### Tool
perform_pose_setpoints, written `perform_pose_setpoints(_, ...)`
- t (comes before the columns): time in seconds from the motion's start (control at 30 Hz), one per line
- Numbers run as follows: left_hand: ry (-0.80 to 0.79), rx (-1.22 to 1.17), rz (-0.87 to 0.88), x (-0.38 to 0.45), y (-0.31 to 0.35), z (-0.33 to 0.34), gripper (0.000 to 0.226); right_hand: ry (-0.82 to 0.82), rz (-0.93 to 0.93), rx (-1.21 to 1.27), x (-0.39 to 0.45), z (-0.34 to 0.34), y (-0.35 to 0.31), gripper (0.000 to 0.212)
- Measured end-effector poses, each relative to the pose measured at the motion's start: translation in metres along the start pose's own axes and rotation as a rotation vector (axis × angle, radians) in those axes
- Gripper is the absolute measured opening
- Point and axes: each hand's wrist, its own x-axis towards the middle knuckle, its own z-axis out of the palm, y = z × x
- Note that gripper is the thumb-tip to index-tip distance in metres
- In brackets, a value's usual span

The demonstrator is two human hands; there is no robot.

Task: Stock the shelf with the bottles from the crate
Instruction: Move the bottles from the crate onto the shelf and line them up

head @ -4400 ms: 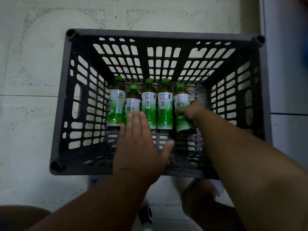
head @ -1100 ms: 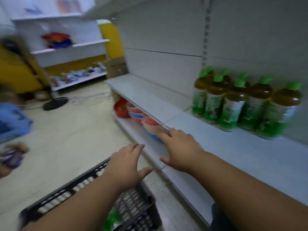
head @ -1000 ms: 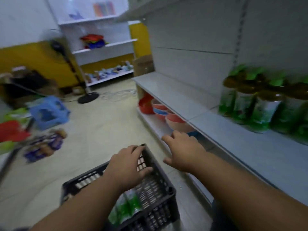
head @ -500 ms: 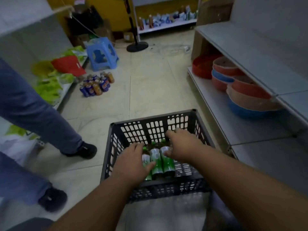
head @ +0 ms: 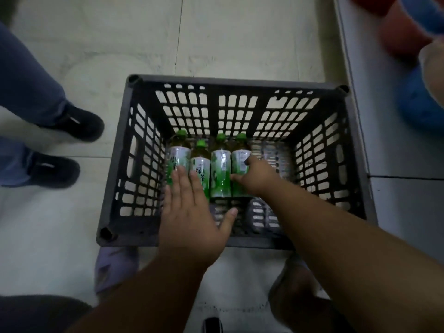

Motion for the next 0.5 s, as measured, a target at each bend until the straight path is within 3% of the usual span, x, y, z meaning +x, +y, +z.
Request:
perform_pose_setpoints(0.1, -0.002, 0.011, 0.023, 0.003, -0.002, 0.002, 0.105, -0.056, 0.105, 0.058, 0.040, 0.025, 0.007, 0.071)
perform_pose_setpoints(0.27, -0.011, 0.052, 0.051, 0.006, -0.002, 0.003, 0.103, -0.007, 0.227, 0.063, 0.118, 0.055, 0.031, 0.115)
perform_pose_setpoints(0.4, 0.014, 0.058, 0.081, 0.004, -0.002, 0.007, 0.101, 0.007, 0.281, 0.185, 0.098, 0.033, 0.020, 0.100)
perform_pose_setpoints(0.5, 0.026, 0.054, 0.097, 0.003, -0.002, 0.007, 0.099, -0.087, 0.288, 0.317, 0.095, 0.027, 0.028, 0.070)
